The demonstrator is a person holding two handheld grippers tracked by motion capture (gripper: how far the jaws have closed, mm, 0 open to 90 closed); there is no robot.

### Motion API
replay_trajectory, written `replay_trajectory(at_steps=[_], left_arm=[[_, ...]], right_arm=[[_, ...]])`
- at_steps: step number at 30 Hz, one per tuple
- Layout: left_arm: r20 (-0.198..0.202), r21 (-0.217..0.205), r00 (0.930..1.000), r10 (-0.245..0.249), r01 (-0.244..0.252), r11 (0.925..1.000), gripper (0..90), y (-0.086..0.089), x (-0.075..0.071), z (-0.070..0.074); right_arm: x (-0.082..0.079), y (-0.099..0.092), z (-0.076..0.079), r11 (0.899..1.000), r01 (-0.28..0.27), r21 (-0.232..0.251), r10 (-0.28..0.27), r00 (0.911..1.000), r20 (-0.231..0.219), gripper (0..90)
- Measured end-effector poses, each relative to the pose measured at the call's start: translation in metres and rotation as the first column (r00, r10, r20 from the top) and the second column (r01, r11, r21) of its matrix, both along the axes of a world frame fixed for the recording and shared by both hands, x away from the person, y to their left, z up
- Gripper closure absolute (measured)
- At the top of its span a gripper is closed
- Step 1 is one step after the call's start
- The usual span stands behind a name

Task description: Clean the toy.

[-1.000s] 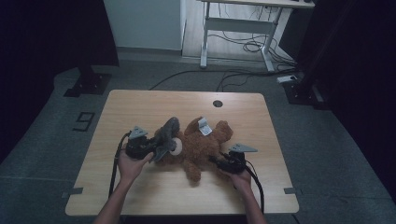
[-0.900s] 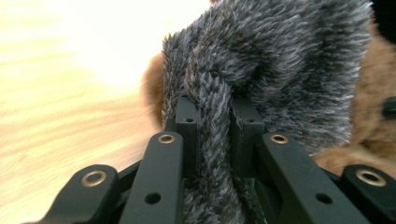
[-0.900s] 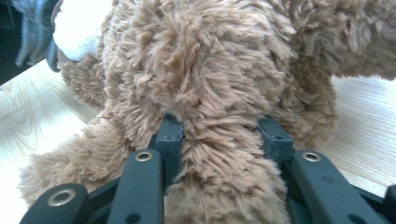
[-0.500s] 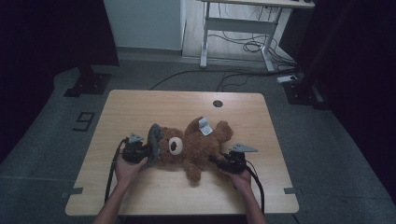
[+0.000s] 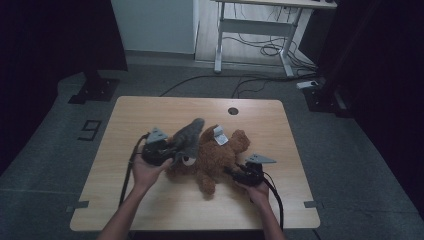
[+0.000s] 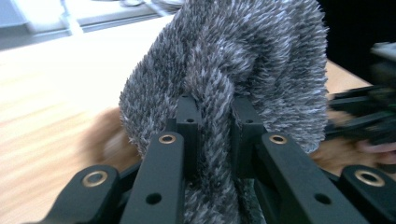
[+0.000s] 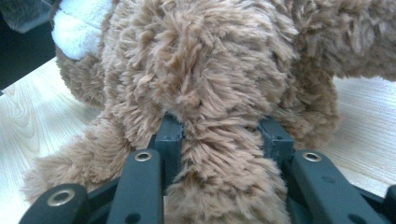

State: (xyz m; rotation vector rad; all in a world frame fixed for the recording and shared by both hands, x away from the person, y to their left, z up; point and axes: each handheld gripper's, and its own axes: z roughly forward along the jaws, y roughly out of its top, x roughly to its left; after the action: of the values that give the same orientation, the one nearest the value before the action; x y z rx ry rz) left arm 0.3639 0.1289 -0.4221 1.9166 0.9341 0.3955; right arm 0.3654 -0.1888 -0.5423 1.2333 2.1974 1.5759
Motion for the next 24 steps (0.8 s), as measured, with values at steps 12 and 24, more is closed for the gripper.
replay_trajectory(at_steps=[12,24], left_arm=[[-0.087,0.1,0.9828,-0.163,0.171,0.9801,76.8,-0.123,0.009,-0.042],[-0.033,0.114,0.9995,-0.001,0.004,0.9935,77.3,-0.038,0.006,-0.017]], right_arm=[[-0.001,0.0,-0.002,1.0,0.012,0.012,-0.012,0.9999,0.003,60.7],[-0.002,-0.001,-0.003,1.0,0.007,0.012,-0.007,0.9998,0.018,60.8]])
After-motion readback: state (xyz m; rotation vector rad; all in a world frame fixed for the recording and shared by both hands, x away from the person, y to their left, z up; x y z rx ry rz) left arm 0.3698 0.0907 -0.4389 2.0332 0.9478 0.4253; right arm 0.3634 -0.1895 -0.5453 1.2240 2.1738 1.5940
